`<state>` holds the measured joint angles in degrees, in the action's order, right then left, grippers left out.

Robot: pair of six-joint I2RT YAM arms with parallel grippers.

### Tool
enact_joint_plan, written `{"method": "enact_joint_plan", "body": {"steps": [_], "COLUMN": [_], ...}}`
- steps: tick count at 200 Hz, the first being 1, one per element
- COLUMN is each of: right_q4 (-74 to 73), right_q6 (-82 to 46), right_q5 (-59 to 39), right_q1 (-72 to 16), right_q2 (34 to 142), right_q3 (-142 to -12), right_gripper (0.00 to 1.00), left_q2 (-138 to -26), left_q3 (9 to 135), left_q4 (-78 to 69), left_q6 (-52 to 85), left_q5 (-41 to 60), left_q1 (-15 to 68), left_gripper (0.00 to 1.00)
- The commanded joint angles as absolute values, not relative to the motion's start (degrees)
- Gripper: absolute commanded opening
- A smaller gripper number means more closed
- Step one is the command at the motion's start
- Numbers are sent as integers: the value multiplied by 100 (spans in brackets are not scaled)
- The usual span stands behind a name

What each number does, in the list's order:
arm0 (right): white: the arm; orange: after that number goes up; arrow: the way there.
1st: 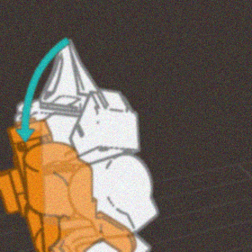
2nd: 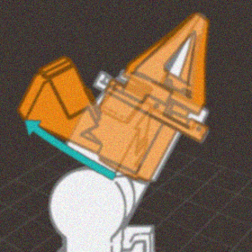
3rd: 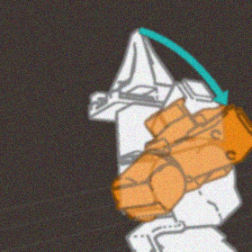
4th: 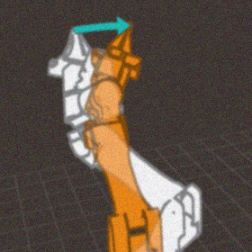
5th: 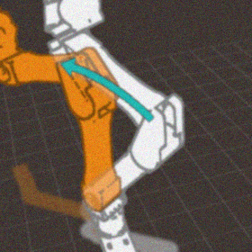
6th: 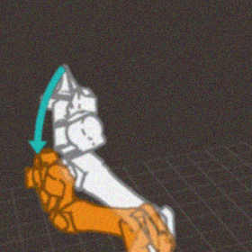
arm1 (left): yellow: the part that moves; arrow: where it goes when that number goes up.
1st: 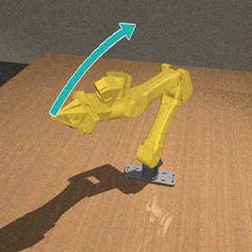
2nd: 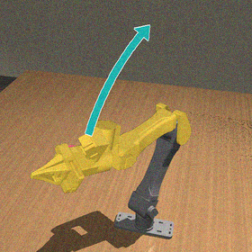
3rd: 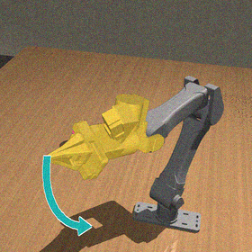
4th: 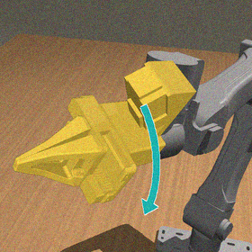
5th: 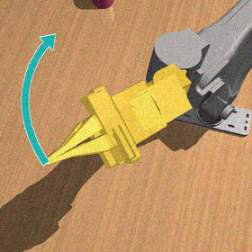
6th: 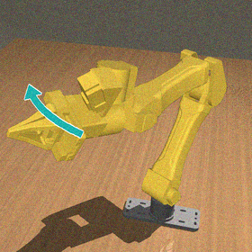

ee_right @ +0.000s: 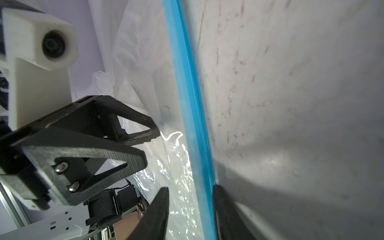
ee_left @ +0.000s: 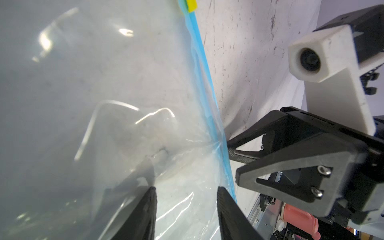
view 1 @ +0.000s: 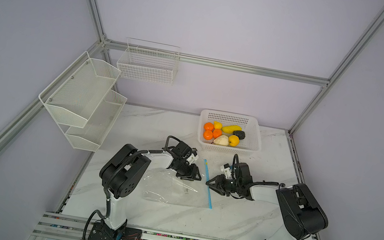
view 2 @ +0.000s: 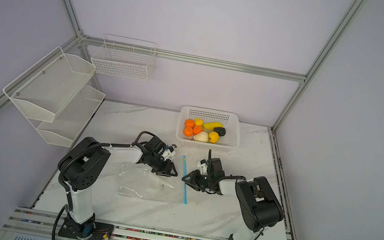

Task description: Place the food in the zip-top bag and seal the zipper

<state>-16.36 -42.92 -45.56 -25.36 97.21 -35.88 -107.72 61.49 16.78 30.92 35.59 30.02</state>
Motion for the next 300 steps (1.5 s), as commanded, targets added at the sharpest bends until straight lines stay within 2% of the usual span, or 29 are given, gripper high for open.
{"method": "enact_joint_plan", "body": {"steps": [1,106,159,195,250,300], "right_q4": [-1804,-2233,-2451,-1847,-1665,-1526], "right_q6": [-4516,-4678,-4518,-3908,-3684,-3503], "right_q5": [-4754,-4886,-4758,-4387,-4106,-4069], "right_q1": [-2518,-2514,-2518,-2507,-2214,-2143], "right_q2": [9778,9274,9818,9925,10033,10312], "right_q3": [-3613,-3704,-3814,-4143,-4319,-4491], "right_gripper": [39,40,40,40,42,42], "left_q2": [-10891,-10942,-10949,-11003,-11091,-11102], "left_q3": [6003,6126,6099,6107,6157,6141], "left_q4": [1725,1863,1862,1899,1968,1995], "left_q6": [3153,3105,3103,3110,3076,3043], "left_q5": [3489,3492,3471,3471,3480,3445], "left_q1": [2979,2979,2987,2984,2980,2984], "left_gripper": [48,48,46,35,25,21]}}
